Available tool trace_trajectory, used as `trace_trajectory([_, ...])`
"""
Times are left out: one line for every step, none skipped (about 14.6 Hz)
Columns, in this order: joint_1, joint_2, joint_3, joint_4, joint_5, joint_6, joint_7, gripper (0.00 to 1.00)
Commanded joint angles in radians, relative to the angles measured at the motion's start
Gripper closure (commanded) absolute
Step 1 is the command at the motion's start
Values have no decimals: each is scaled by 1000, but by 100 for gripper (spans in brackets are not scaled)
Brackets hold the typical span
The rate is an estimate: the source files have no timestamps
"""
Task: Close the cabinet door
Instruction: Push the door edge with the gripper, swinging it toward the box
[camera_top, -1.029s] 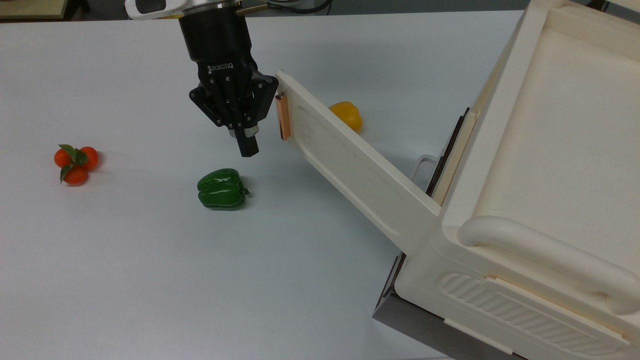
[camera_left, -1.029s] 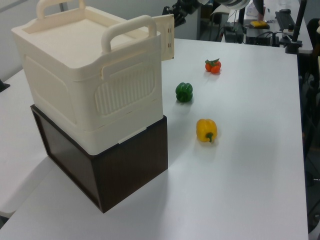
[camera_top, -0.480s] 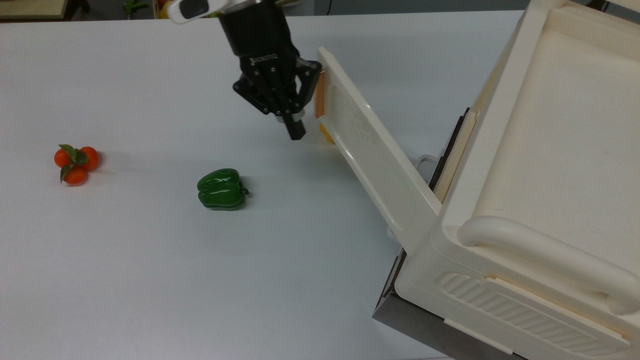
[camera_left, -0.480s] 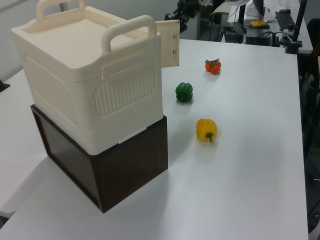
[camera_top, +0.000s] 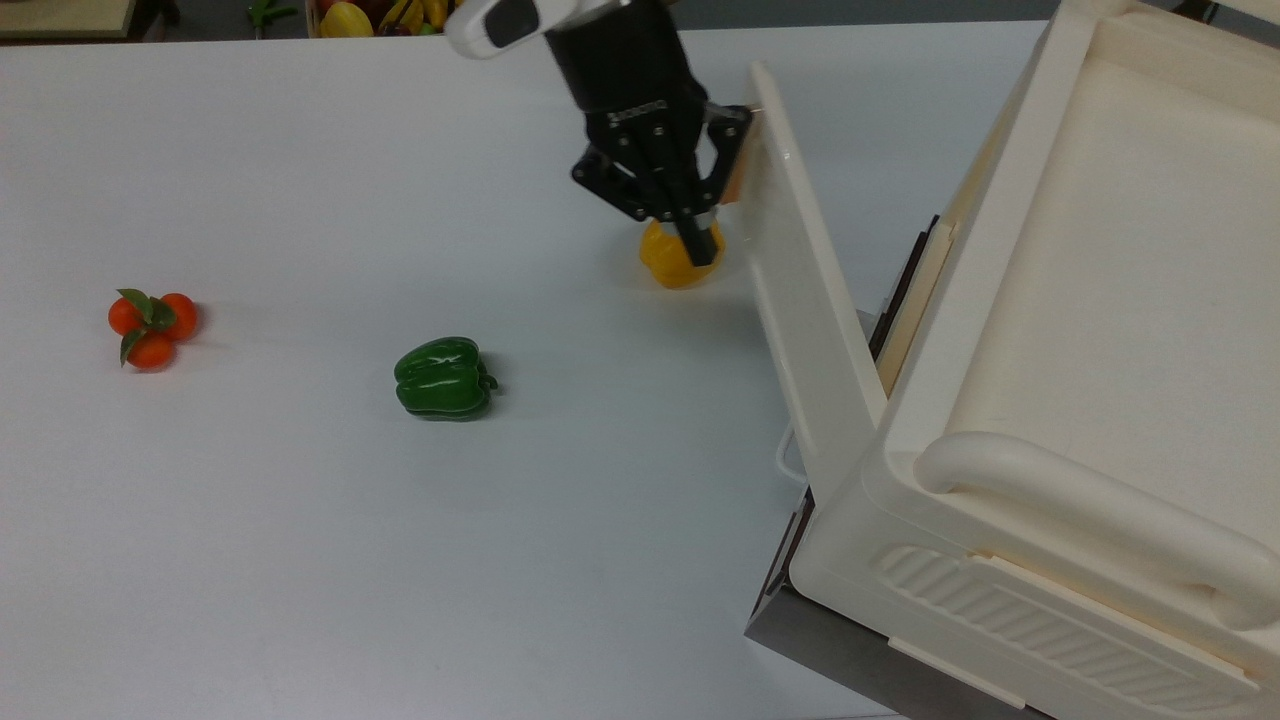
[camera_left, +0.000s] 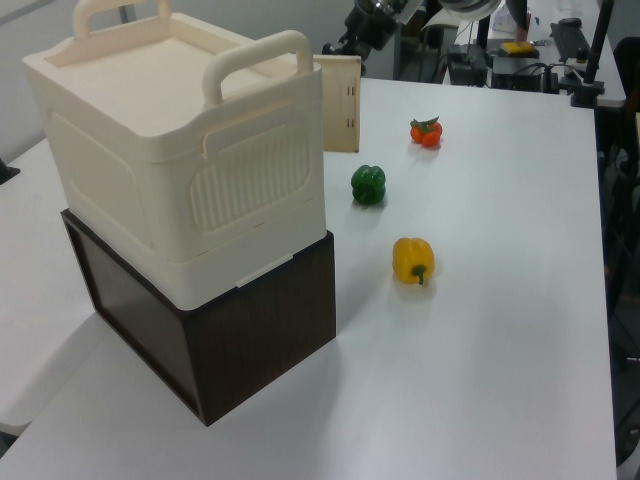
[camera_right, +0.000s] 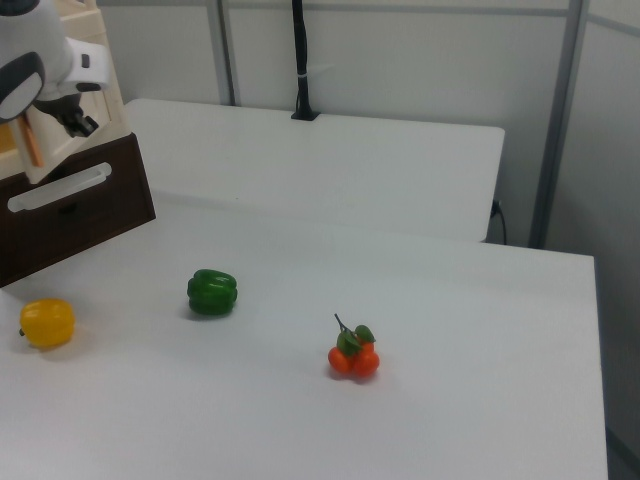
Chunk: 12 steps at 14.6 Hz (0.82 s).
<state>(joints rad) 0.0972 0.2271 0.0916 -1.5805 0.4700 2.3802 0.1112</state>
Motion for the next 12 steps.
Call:
trace_trajectory([13, -15, 40, -9, 6, -15, 8, 100])
trace_trajectory([13, -15, 49, -9, 7, -13, 10, 100])
trace_trajectory([13, -14, 63, -9, 7, -12, 10, 100])
trace_trajectory([13, -11, 80, -9, 7, -9, 11, 100])
trace_trajectory([18, -9, 89, -9, 7, -6, 11, 100])
trace_trajectory([31, -5, 92, -7, 7, -6, 11, 100])
trace_trajectory([42, -3, 92, -7, 7, -4, 11, 100])
trace_trajectory([47, -2, 94, -7, 7, -3, 11, 100])
trace_trajectory([55, 0, 97, -7, 7, -3, 11, 100])
trace_trajectory([59, 6, 102, -7, 7, 7, 15, 100])
trace_trajectory([62, 11, 114, -7, 7, 29, 19, 100])
trace_trajectory([62, 12, 129, -7, 6, 57, 22, 100])
